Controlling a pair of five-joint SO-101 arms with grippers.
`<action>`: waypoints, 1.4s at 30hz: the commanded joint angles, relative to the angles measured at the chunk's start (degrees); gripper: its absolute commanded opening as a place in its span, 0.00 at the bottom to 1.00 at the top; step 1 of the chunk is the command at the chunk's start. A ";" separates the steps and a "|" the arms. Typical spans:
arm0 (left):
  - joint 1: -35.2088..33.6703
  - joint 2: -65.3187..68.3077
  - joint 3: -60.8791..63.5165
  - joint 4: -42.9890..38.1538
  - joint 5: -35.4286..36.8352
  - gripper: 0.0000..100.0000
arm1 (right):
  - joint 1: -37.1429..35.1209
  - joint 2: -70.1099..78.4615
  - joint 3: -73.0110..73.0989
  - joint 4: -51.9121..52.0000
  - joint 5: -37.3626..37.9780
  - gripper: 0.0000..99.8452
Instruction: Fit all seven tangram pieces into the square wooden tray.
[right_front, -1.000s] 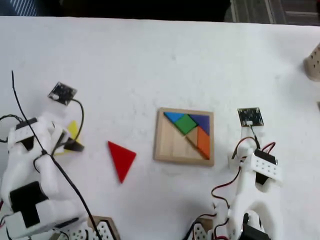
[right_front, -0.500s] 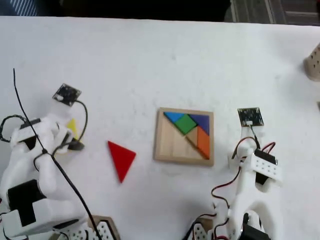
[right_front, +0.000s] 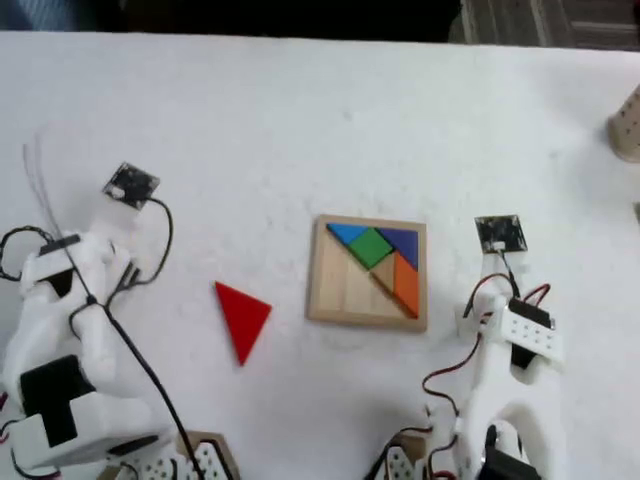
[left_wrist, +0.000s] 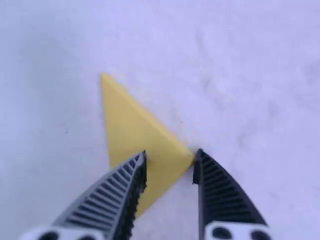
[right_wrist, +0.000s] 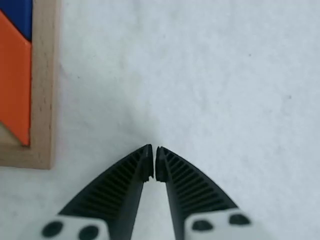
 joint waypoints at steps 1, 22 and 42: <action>-1.71 0.75 -0.53 -0.09 0.62 0.15 | -0.40 -2.15 -0.35 0.66 0.62 0.02; -7.60 0.84 -23.82 25.76 0.62 0.15 | -0.40 -2.15 -0.35 0.66 0.62 0.02; -5.23 1.36 -15.91 17.14 14.15 0.39 | -1.19 -2.15 -0.26 0.75 0.53 0.02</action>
